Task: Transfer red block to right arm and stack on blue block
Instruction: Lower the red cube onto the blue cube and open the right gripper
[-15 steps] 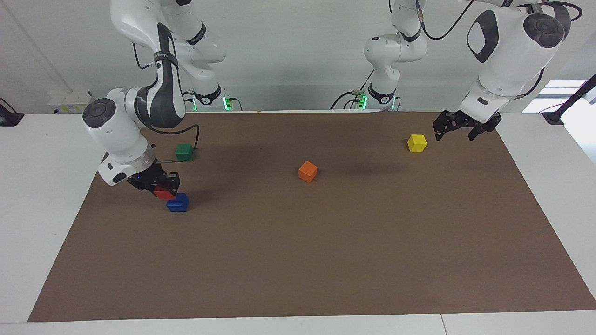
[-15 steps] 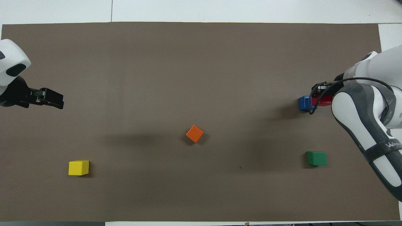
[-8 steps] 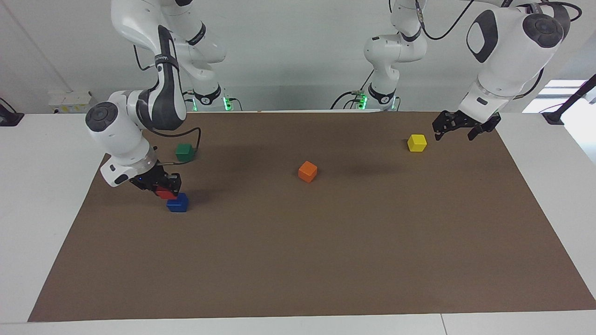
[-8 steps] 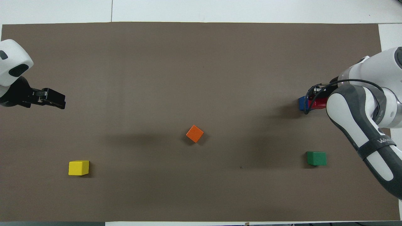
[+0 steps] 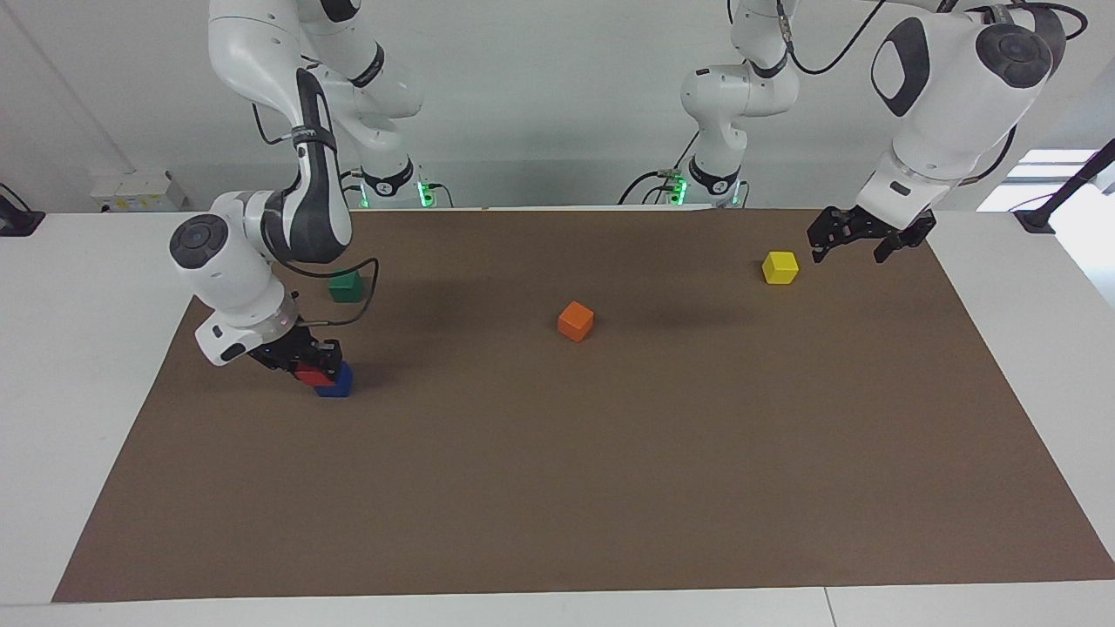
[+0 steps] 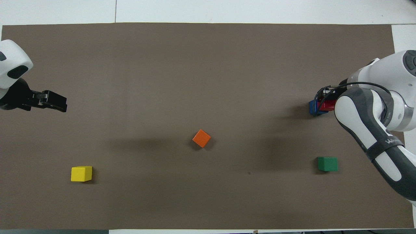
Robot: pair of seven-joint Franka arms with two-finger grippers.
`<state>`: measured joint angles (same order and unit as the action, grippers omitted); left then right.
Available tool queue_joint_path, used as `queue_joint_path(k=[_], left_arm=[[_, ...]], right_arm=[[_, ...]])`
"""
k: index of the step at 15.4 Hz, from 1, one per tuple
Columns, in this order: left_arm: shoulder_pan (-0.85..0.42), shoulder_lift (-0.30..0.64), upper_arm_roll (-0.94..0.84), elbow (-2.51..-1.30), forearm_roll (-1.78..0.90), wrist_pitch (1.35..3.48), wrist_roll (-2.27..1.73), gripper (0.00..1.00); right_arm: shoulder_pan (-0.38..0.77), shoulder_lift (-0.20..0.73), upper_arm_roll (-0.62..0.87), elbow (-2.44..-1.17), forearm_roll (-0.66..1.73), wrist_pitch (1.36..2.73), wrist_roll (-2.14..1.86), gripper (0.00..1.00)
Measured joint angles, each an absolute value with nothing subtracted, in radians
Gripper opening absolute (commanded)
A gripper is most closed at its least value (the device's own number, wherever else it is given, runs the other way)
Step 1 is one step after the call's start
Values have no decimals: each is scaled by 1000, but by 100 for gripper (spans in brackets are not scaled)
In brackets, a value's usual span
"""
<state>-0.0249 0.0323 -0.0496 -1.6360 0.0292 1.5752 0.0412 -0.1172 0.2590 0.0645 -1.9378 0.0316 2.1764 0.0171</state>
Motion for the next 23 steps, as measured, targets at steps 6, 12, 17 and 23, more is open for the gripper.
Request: queue_joint_path(k=[6, 12, 17, 23], left_arm=[[-25, 32, -49, -1634, 29, 1575, 41, 100], [-25, 32, -49, -1634, 29, 1575, 41, 100], [-25, 32, -49, -1634, 29, 1575, 41, 100], [-25, 32, -49, -1634, 29, 1575, 41, 100]], right_arm=[[-117, 259, 65, -1938, 32, 2176, 18, 0], [-112, 259, 65, -1938, 32, 2176, 18, 0], [-111, 259, 65, -1938, 32, 2176, 18, 0], [-111, 259, 66, -1939, 32, 2176, 18, 88]])
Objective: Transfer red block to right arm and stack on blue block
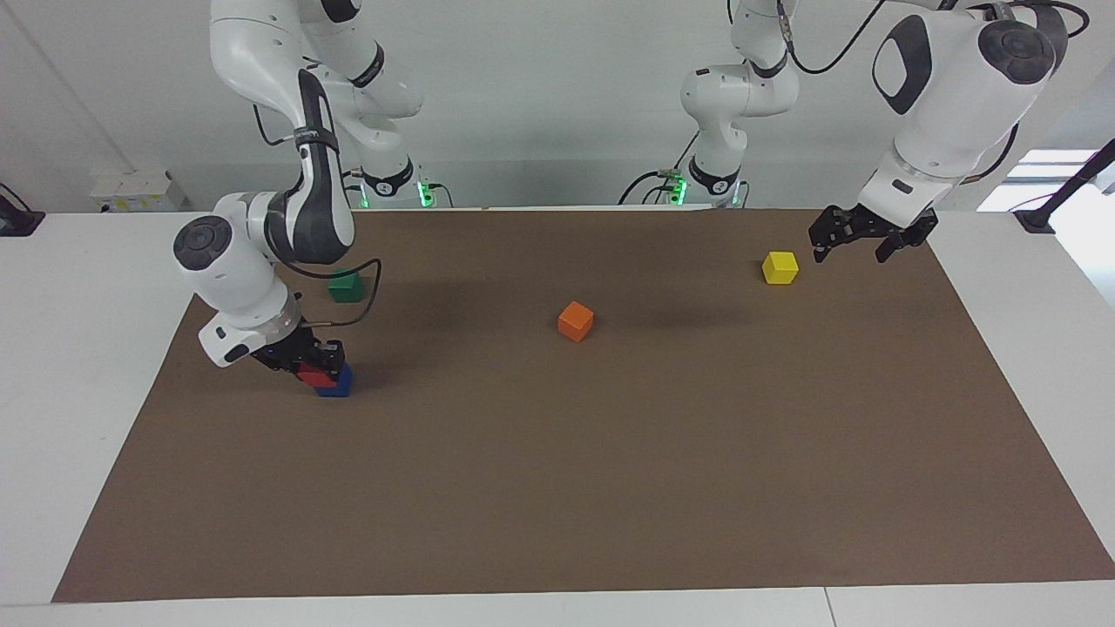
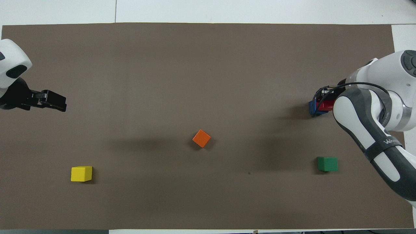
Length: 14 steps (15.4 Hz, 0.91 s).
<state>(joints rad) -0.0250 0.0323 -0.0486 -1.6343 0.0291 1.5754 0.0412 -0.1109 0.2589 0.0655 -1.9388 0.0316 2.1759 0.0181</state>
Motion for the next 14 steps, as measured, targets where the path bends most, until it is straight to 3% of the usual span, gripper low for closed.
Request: queue_joint_path(k=[1, 2, 11, 14], left_arm=[[-25, 32, -49, -1634, 29, 1575, 41, 100], [-25, 32, -49, -1634, 29, 1575, 41, 100], [-25, 32, -49, -1634, 29, 1575, 41, 100], [-26, 32, -49, -1632, 29, 1576, 41, 100]], right_arm=[[-111, 259, 66, -1941, 32, 2176, 18, 97], [-111, 259, 67, -1944, 32, 2176, 18, 100], [-110, 259, 69, -1943, 32, 2165, 18, 100], [-110, 252, 71, -1904, 32, 2102, 18, 100]])
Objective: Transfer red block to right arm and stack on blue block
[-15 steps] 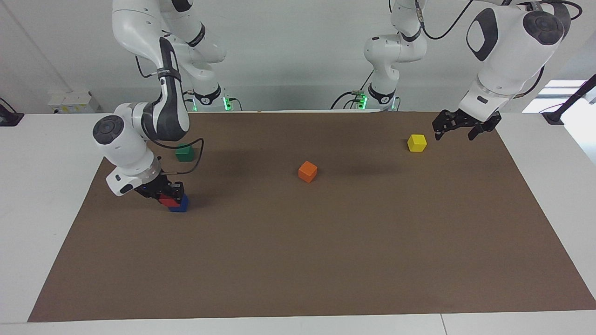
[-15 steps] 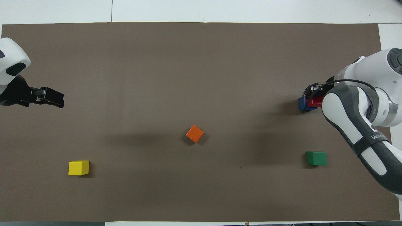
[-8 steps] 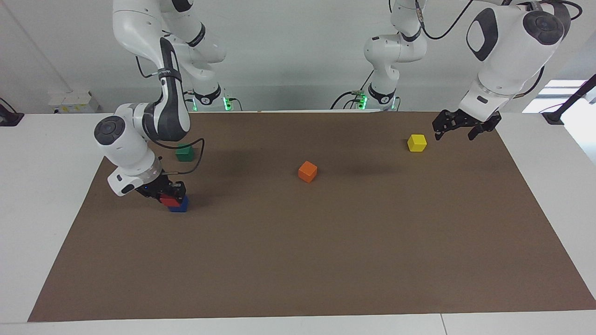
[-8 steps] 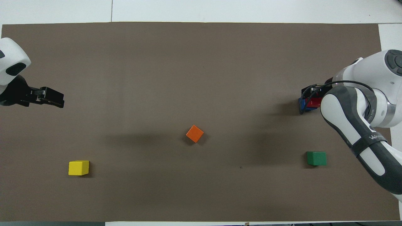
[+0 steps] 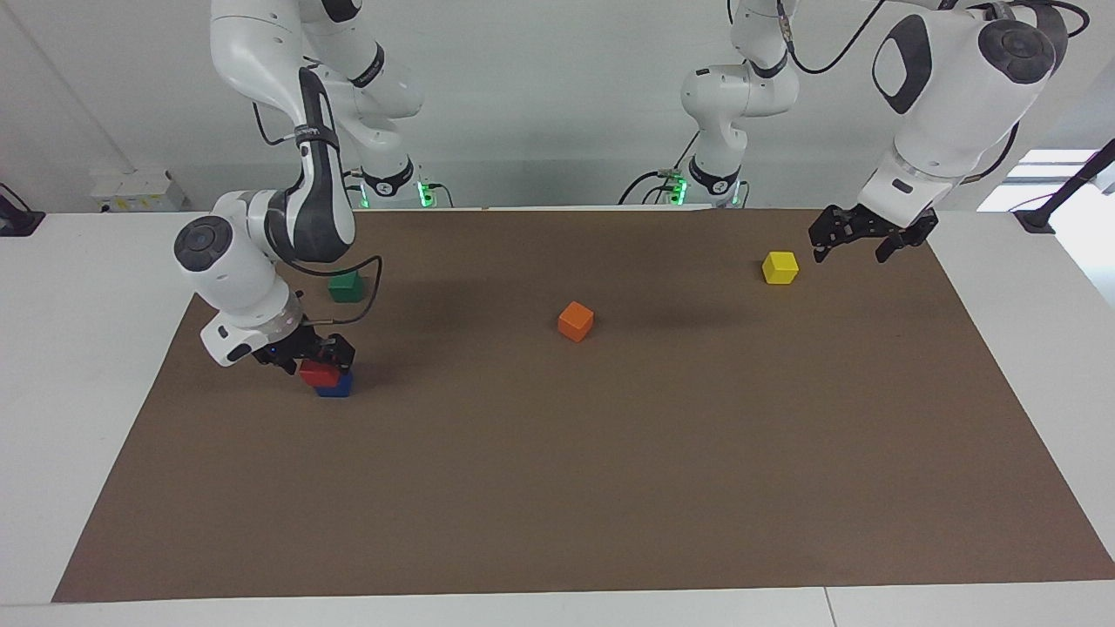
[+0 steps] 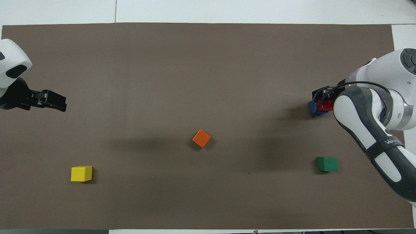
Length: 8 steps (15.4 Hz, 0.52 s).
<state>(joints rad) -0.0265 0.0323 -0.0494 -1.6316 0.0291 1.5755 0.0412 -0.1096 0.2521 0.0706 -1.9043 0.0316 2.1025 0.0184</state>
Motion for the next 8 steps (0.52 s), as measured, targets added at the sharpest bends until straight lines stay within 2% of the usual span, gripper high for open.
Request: queue_joint_path(k=[8], left_arm=[[-33, 32, -50, -1615, 29, 1577, 41, 100]], right_arm=[[-108, 120, 80, -1769, 32, 1830, 18, 100]])
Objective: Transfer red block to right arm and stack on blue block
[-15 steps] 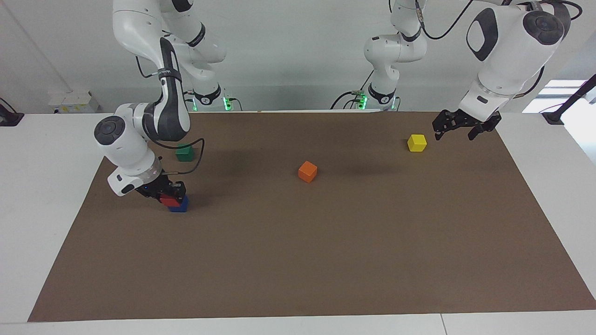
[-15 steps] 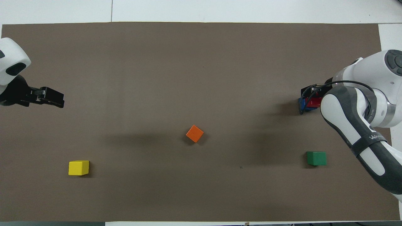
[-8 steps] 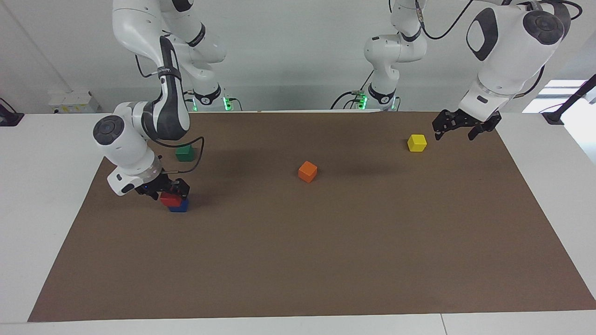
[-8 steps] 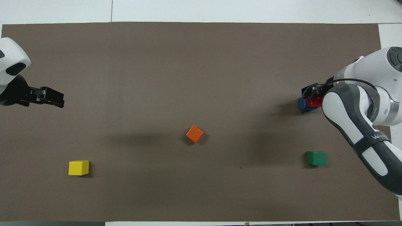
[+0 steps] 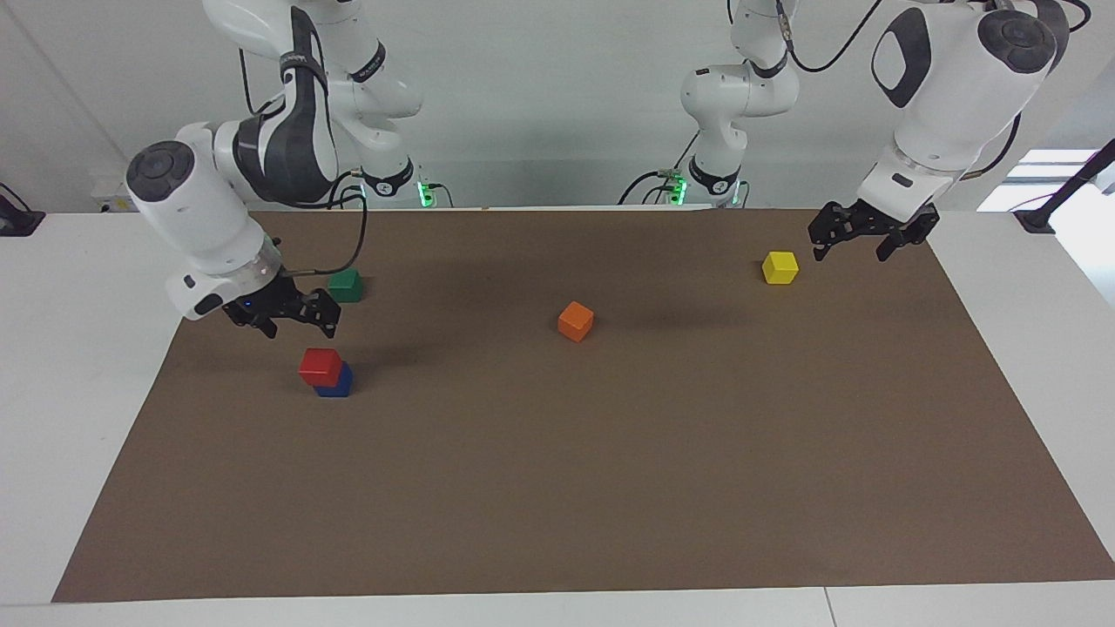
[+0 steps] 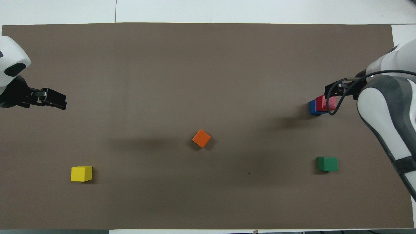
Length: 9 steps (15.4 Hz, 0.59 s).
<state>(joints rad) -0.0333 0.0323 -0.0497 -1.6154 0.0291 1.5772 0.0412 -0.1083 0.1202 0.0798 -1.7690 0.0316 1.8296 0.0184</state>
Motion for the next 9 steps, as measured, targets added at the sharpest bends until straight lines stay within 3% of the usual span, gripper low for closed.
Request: queue_joint_path(k=[5, 9], left_arm=[[-34, 32, -56, -1614, 29, 1581, 41, 100], [-35, 32, -54, -1614, 29, 1582, 41, 100]], right_arm=[[-109, 57, 80, -1651, 32, 1623, 18, 100], [-111, 54, 75, -1578, 31, 1547, -5, 100]])
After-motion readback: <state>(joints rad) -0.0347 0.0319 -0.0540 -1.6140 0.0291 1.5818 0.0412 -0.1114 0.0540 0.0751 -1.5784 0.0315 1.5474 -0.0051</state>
